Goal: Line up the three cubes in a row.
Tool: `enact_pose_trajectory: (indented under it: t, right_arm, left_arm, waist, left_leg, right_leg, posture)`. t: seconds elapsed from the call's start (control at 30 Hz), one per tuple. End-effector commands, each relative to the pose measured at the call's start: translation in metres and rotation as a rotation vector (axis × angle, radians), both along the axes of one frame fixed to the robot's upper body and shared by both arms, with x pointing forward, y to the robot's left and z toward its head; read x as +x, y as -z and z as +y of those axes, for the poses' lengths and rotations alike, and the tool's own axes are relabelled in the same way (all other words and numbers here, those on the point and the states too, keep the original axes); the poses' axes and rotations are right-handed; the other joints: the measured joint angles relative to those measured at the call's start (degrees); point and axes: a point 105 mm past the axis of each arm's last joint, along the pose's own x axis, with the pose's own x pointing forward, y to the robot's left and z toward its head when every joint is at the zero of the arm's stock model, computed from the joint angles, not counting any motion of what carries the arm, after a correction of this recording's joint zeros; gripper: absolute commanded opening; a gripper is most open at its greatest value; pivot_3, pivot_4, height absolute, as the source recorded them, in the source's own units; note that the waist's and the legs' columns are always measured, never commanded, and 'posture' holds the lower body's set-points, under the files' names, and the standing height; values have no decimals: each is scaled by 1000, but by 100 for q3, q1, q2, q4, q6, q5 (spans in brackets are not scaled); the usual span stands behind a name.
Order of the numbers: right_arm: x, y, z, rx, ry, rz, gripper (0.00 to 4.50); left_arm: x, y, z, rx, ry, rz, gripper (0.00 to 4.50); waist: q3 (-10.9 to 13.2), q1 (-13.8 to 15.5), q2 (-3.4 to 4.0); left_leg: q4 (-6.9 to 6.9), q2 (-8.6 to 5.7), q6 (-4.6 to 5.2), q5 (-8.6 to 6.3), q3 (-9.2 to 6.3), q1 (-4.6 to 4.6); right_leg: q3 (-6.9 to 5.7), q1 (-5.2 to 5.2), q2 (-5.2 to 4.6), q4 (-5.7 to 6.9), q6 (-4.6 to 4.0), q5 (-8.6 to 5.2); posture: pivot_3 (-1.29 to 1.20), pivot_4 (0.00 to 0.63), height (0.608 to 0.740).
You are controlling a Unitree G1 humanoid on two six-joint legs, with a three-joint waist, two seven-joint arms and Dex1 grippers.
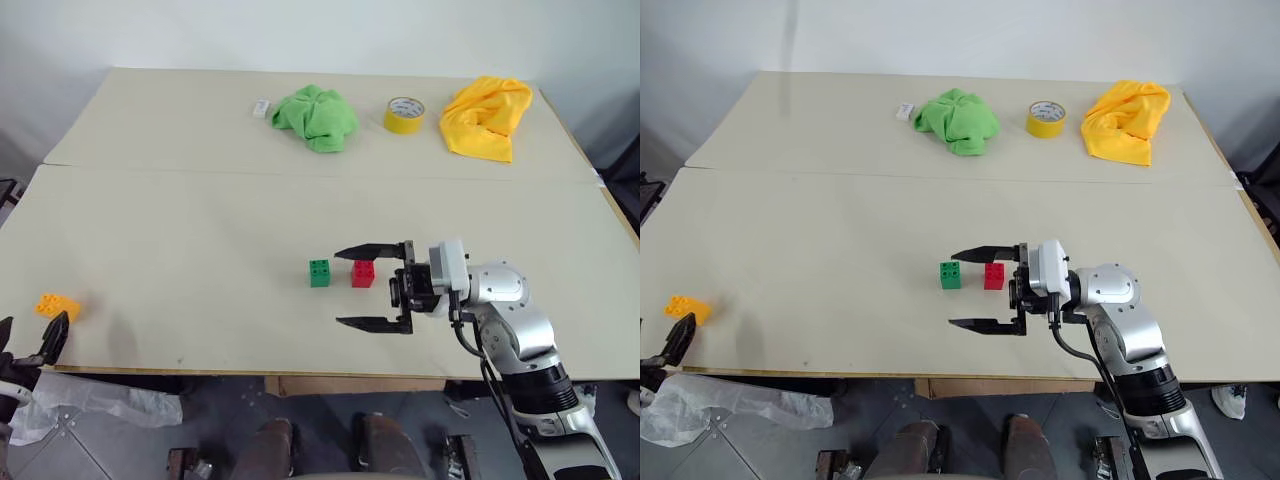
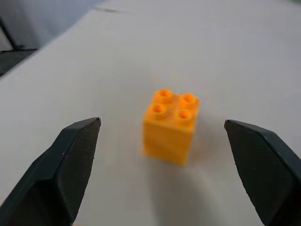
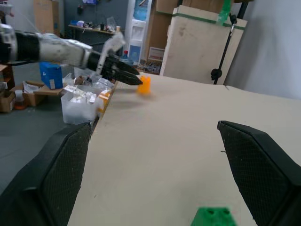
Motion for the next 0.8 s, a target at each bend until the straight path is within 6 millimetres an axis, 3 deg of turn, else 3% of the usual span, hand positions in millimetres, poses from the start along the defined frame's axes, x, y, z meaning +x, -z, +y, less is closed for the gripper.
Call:
enact_pose_trajectory:
  t: [0.03, 0.07, 0.2, 0.33, 0.4, 0.43, 0.53, 0.63, 0.73, 0.8]
  right_arm:
    - [-1, -8, 5, 44, 17, -36, 4500]
    - [-1, -8, 5, 47, 27, -35, 4500]
    - [-1, -5, 3, 37, 56, -32, 4500]
    - [2, -3, -1, 29, 90, -30, 4500]
    - [5, -3, -7, 22, 122, -32, 4500]
    - [6, -3, -10, 16, 139, -35, 4500]
    - [10, -3, -17, 0, 171, -38, 4500]
    - [15, -4, -26, -10, 218, -42, 4500]
    - [17, -3, -36, -18, 251, 8, 4500]
    - [16, -2, -41, -20, 258, 64, 4500]
  left_arm:
    - [9, -3, 6, 20, 1, 19, 4483]
    - [11, -2, 6, 21, 2, 24, 4483]
    - [14, -5, 5, 16, 26, 6, 3690]
    - [19, -14, 1, 23, 74, -23, 2449]
    - [26, -20, -12, 41, 183, -1, 1890]
    - [30, -26, -24, 70, 271, 17, 1579]
    - [43, -47, -59, 127, 511, 32, 1505]
    - [64, -78, -122, 231, 873, 22, 1506]
    - [86, -80, -163, 376, 1109, 79, 1506]
    - [92, -76, -179, 429, 1214, 102, 1506]
  waist:
    - [0, -27, 0]
    - [0, -34, 0]
    - [0, -39, 1]
    - [1, -7, 1]
    - [0, 5, 0]
    - [1, 15, 0]
    - [2, 14, 2]
    - [6, 65, 7]
    - [7, 101, 25]
    - [2, 52, 55]
  left_leg:
    - [-2, 0, 0, 0, 2, 0]
    - [-2, 4, -1, 0, 2, -1]
    - [-4, 6, -5, -3, 2, -1]
    - [-2, 6, -5, -3, 2, -4]
    - [-1, 6, -5, -3, 2, -3]
    - [0, 7, -5, -3, 0, -4]
    - [0, 3, -3, -2, -2, -5]
    - [0, 4, -4, -2, -10, -7]
    - [4, -5, -4, 0, -17, -7]
    - [-3, -12, -2, 0, -13, -5]
  right_leg:
    - [0, -2, 1, 0, 0, 0]
    - [-2, -4, 3, 0, -1, 0]
    - [-3, -6, 5, 0, -3, -1]
    - [-3, -6, 4, 0, -3, -2]
    - [-3, -5, 4, -1, -3, -2]
    - [-4, -4, 4, -1, -4, -2]
    - [-2, -1, -2, -3, -5, -3]
    - [-6, 1, -2, -6, -6, -3]
    - [-10, 3, -4, -11, -8, -3]
    - [-8, 2, -4, -3, -5, -2]
  posture:
    - [0, 150, 740]
    - [0, 150, 740]
    - [0, 150, 740]
    - [0, 150, 740]
    - [0, 150, 740]
    - [0, 150, 740]
    - [0, 150, 740]
    - [0, 150, 740]
    - [0, 150, 740]
    - [0, 150, 740]
